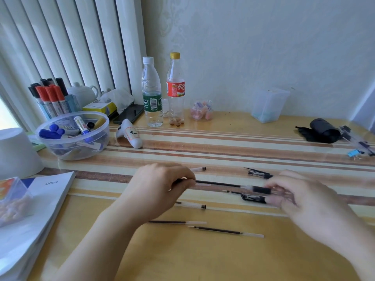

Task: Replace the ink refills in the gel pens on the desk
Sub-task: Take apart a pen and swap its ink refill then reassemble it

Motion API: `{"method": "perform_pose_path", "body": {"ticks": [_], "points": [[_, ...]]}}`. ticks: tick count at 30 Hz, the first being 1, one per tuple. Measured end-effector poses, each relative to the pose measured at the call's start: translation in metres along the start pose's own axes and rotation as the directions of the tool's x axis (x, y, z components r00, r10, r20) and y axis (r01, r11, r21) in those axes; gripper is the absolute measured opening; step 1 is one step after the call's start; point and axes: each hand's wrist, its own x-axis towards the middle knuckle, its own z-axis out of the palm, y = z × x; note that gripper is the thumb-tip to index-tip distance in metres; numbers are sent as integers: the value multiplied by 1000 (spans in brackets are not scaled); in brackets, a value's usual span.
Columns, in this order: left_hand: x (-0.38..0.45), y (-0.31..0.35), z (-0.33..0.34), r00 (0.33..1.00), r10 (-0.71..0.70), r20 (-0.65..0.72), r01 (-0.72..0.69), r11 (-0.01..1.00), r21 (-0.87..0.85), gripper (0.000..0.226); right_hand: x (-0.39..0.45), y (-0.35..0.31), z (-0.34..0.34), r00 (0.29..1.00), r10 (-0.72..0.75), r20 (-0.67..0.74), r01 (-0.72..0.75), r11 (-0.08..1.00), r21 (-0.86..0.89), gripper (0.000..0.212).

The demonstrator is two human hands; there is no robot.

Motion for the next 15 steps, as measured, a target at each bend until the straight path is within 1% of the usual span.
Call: {"method": "perform_pose_path", "body": {"ticks": [2,3,4,5,7,8,9,12,13,15], "points": [[0,-4,-3,999,-32,-19,32,999,13,18,0,9,-5,996,61,58,-56,996,-71,19],[0,-5,-3,999,-41,-24,41,999,5,18,0,10,-8,994,86,61,-83,995,-62,20],[0,-5,-3,998,-49,-26,49,999,-9,18,0,9,-11,994,106,39,-106,994,2,18],[0,-5,-3,998,-51,-27,51,998,-26,19,0,9,-12,993,115,-1,-115,988,103,15],[1,-2,-2,999,-30,-28,28,998,-56,18,-2,2,-13,995,58,-81,-32,956,293,18],[1,1,-1,1000,-10,-27,8,998,-67,16,-3,-8,-13,997,26,-72,2,933,360,23],[1,4,1,1000,11,-24,-13,997,-79,13,-4,-16,-11,999,-10,-45,27,920,390,27],[1,12,7,998,54,29,-50,991,-123,12,-4,-27,-1,991,-124,-40,131,933,336,37],[1,12,7,997,58,53,-51,989,-137,12,-4,-28,2,990,-141,-29,143,939,313,35],[0,6,2,997,37,67,-26,988,-151,11,-6,-27,1,992,-124,-2,120,955,273,29]]}}
